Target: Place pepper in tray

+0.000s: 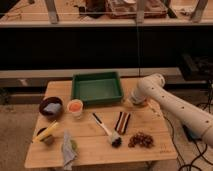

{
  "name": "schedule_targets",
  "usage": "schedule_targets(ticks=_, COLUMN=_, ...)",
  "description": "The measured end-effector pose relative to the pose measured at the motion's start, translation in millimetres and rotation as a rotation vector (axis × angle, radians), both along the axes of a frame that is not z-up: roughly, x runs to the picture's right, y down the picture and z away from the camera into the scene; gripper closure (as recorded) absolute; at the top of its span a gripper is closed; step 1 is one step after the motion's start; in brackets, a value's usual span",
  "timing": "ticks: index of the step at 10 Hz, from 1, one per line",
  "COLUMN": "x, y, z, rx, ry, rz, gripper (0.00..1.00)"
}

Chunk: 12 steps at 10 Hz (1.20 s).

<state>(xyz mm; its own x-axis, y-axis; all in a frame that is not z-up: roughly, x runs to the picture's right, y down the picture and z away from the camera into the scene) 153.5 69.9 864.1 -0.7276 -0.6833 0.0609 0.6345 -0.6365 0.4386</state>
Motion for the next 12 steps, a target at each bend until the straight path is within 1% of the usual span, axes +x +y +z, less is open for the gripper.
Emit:
schedule_targets(ticks=1, x=0, y=-3, z=-11.3, rx=0.005, ry=0.006, rz=-0.001, gripper=0.74)
schedule_targets(ticks=2, x=3, y=-7, z=-24.5, rx=0.004, ry=0.027, rz=-0.002, gripper=0.74)
schedule_targets(ticks=3, x=6, y=-11, z=-32.6, rx=-0.002, ry=0.049, rz=-0.006, gripper=0.74)
schedule_targets(ticks=4, x=11, y=-13, z=-36.4, rx=-0.013, ry=0.074, rz=-0.012, gripper=0.74)
schedule_targets(ticks=5, x=15, y=-12, z=-35.4, rx=-0.026, ry=0.094, rz=-0.021, gripper=0.74)
schedule_targets(ticks=6, x=15, y=-6, z=-30.1, rx=-0.051, ry=0.104, rz=-0.035, gripper=0.74)
schedule_targets(ticks=8, x=9, y=14, z=-14.9, rx=-0.097, ry=0.095, rz=-0.052, gripper=0.74)
schedule_targets(ticks=9, x=2, y=27, z=-4.9, rx=-0.125, ry=0.079, rz=-0.056, gripper=0.74)
schedule_targets(ticks=10, x=-9, y=48, z=9.8, rx=-0.171, ry=0.041, rz=-0.057, gripper=0.74)
schedule_targets(ticks=12, x=-25, y=64, z=18.8, rx=-0.214, ry=-0.002, rz=-0.047, gripper=0.74)
